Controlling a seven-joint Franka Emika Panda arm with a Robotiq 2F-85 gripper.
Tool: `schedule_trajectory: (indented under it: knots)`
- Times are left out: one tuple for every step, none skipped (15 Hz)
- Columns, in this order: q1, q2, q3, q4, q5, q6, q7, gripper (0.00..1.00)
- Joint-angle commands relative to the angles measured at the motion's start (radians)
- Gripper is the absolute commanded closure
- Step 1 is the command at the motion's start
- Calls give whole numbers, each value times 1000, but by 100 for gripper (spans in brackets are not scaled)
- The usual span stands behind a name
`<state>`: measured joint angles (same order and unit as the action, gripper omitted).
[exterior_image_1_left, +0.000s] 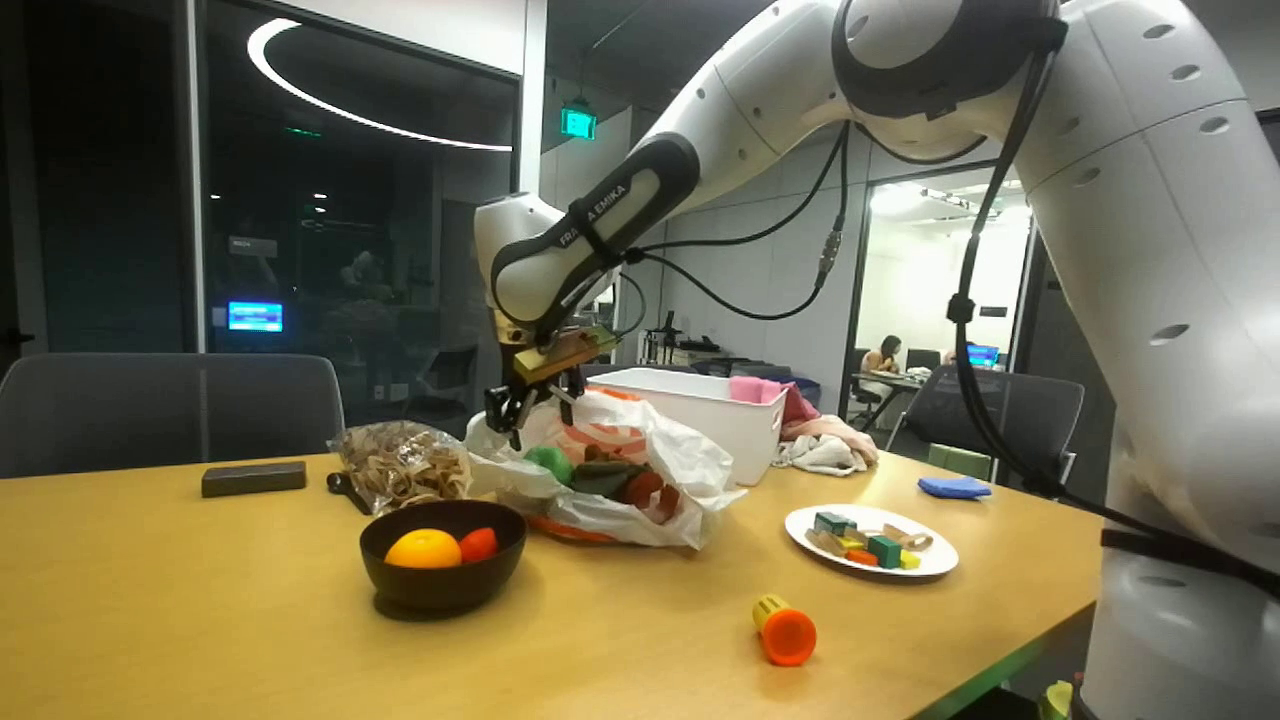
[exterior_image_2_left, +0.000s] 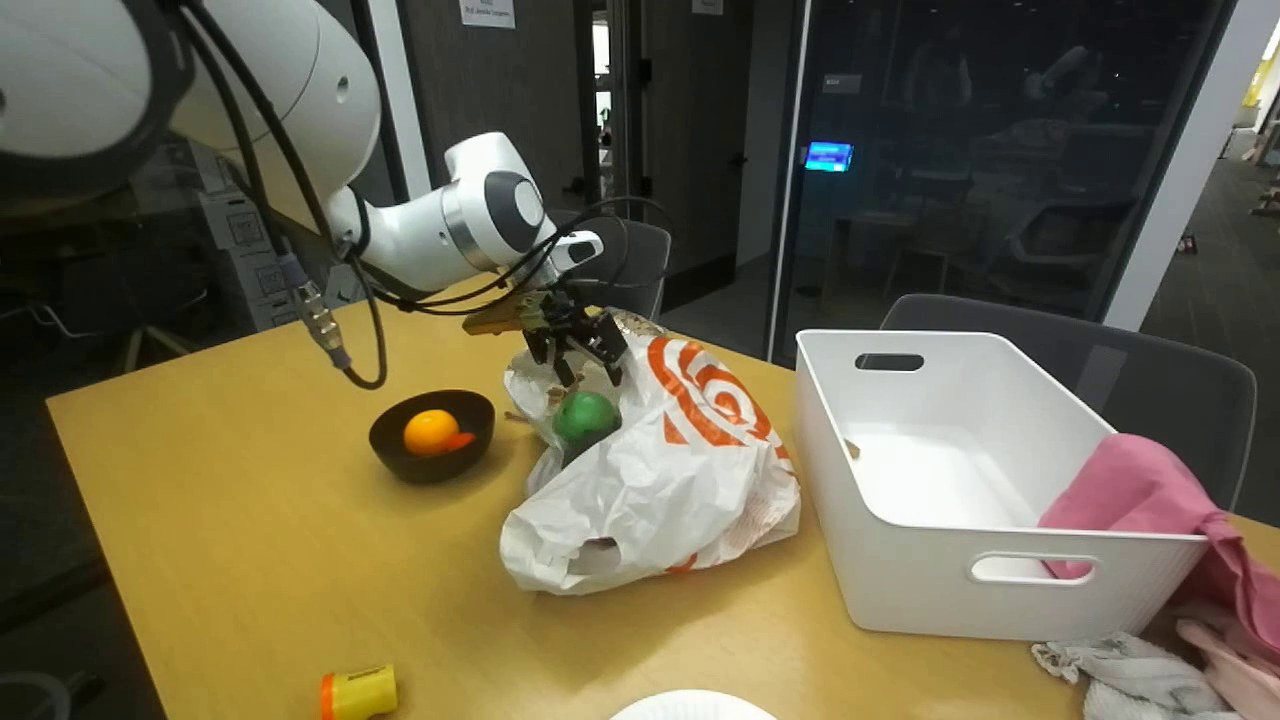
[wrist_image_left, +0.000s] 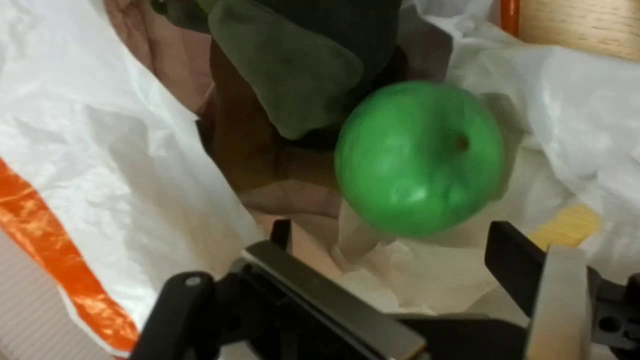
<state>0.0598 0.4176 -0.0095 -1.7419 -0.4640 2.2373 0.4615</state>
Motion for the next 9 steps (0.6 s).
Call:
schedule_trajectory:
  knots:
    - [32, -41, -11, -57, 71, 54, -16, 0]
    - [41, -60, -8, -82, 83, 61, -12, 0]
    - [52, -80, -4, -107, 98, 68, -3, 0]
    - [66, -106, 2, -139, 109, 73, 5, 0]
    - [79, -131, 9, -167, 123, 80, 13, 0]
    - [95, -149, 14, -189, 126, 88, 18, 0]
    - [116, -171, 17, -217, 111, 93, 39, 0]
    - [131, -189, 23, -238, 109, 97, 58, 0]
    - [137, -201, 38, -255, 133, 105, 59, 0]
